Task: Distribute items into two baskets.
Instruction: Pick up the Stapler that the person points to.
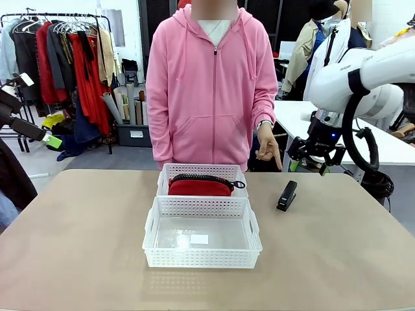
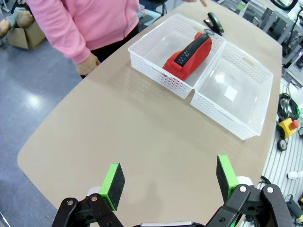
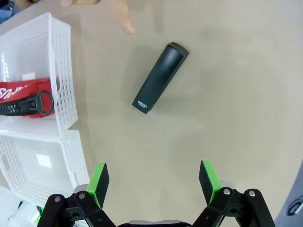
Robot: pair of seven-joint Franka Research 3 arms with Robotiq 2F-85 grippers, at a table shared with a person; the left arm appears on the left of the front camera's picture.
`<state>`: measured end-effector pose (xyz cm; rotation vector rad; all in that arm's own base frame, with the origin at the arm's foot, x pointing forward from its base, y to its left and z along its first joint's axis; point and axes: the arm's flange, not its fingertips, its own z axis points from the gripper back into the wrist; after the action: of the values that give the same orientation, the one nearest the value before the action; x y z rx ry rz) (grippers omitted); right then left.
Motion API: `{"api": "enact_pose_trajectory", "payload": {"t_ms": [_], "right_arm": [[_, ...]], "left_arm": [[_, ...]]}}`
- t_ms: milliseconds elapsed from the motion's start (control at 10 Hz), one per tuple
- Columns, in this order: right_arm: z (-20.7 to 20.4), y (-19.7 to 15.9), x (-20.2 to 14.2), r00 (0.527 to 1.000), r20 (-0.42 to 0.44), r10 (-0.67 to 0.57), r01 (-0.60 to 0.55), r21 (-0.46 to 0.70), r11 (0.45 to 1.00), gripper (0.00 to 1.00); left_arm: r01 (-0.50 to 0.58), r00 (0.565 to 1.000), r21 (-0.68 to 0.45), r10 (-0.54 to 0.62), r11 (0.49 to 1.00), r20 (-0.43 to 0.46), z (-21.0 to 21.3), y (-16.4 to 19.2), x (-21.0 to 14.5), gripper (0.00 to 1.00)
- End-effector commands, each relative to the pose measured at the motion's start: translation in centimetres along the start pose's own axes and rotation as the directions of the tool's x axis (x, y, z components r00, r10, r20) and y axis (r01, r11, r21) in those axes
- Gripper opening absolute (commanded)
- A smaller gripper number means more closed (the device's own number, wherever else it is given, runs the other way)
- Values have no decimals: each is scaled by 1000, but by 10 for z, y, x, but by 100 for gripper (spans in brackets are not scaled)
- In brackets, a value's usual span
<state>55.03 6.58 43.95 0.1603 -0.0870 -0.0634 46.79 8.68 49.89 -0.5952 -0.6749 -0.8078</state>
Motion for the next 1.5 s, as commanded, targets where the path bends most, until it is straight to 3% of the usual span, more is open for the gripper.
{"api": "enact_pose_trajectory", "payload": {"t_ms": [0, 200, 300, 900, 1100, 1400], "right_arm": [[-4, 10, 10, 999, 27, -17, 18, -32, 999, 100], [8, 5, 7, 1000, 5, 14, -15, 57, 998, 100], [-7, 3, 5, 1000, 8, 3, -3, 1, 1000, 100], [-7, 3, 5, 1000, 5, 1, -2, 9, 1000, 100], [-22, 22, 24, 996, -47, -70, 66, -90, 994, 100], [-42, 33, 34, 970, -101, -223, 209, -135, 969, 100]], "left_arm": [[1, 1000, -3, -1, 1000, 8, 1, -1, 0, 100], [1, 1000, -3, -1, 1000, 8, 1, -1, 0, 100], [1, 1000, -3, -1, 1000, 8, 1, -1, 0, 100], [1, 1000, -3, -1, 1000, 8, 1, -1, 0, 100], [1, 1000, -3, -1, 1000, 8, 1, -1, 0, 100], [1, 1000, -3, -1, 1000, 8, 1, -1, 0, 100]]}}
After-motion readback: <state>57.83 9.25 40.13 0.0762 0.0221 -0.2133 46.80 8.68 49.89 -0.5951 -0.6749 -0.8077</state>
